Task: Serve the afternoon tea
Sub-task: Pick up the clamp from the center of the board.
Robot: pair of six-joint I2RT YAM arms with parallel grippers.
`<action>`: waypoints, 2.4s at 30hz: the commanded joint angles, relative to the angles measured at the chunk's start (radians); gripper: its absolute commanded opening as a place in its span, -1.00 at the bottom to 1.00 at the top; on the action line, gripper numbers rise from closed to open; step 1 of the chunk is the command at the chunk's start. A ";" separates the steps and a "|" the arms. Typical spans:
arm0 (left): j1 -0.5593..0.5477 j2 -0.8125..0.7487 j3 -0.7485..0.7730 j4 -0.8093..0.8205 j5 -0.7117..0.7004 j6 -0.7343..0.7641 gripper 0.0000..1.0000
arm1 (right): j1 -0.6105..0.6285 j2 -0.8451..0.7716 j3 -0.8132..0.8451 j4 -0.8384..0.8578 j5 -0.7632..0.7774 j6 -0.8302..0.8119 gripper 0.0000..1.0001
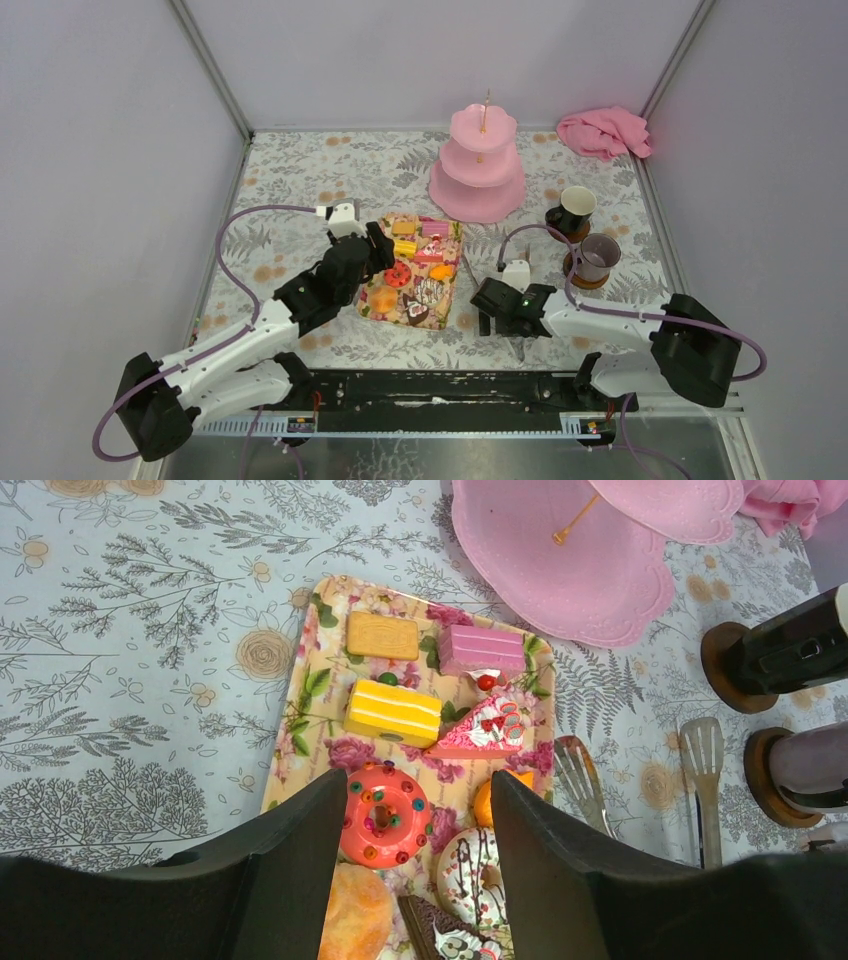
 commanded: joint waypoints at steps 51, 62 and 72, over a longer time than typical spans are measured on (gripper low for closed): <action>0.004 0.087 -0.024 0.211 0.129 0.086 0.27 | 0.019 -0.233 0.133 -0.066 -0.034 -0.223 -0.04; -0.004 0.094 -0.012 0.226 0.179 0.069 0.26 | 0.019 -0.296 0.144 -0.110 -0.084 -0.246 -0.20; -0.009 0.083 -0.004 0.198 0.120 0.071 0.26 | 0.019 -0.358 0.193 -0.152 -0.068 -0.262 -0.27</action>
